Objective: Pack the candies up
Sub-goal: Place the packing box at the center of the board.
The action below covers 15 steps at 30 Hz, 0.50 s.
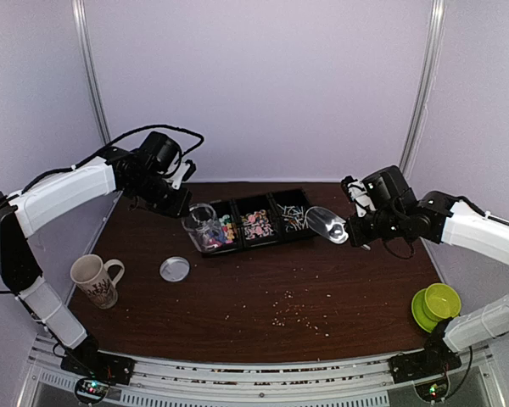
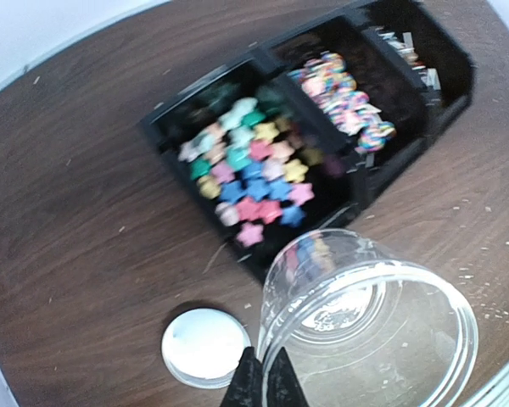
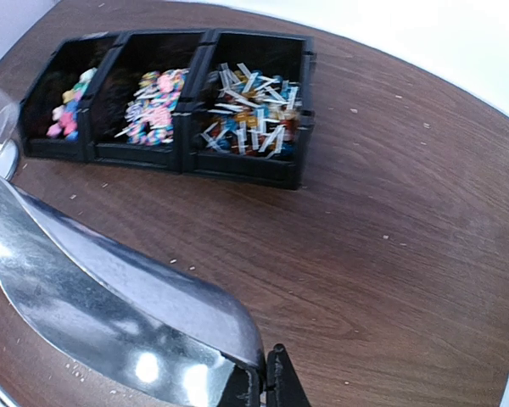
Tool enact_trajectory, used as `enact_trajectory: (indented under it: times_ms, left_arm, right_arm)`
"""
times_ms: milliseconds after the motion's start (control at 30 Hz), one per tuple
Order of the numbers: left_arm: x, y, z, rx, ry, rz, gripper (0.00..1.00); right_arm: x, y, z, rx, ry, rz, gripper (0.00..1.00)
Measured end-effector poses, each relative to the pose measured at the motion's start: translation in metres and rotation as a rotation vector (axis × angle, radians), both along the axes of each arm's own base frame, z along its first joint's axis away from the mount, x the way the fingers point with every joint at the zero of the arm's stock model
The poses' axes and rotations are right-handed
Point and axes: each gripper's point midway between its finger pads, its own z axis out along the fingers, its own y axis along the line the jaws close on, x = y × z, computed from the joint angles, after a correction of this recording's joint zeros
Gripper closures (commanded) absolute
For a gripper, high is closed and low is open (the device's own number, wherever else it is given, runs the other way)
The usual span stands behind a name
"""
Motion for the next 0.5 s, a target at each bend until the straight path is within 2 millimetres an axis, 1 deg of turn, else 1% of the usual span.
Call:
enact_trajectory:
  times_ms: [100, 200, 267, 500]
  left_arm:
    - [-0.006, -0.030, 0.012, -0.017, -0.026, -0.066, 1.00]
    - [-0.008, -0.058, 0.012, -0.021, -0.030, -0.118, 1.00]
    - [-0.006, -0.077, 0.006, -0.015, -0.020, -0.148, 1.00]
    - [0.006, -0.132, -0.028, 0.000, 0.033, -0.217, 1.00]
  right_arm:
    - [0.006, -0.015, 0.005, 0.002, -0.014, -0.062, 1.00]
    - [0.010, -0.028, 0.012, 0.014, -0.034, -0.113, 1.00]
    - [0.013, -0.035, 0.016, 0.017, -0.047, -0.140, 1.00]
    - [0.016, -0.043, 0.017, 0.025, -0.050, -0.177, 1.00]
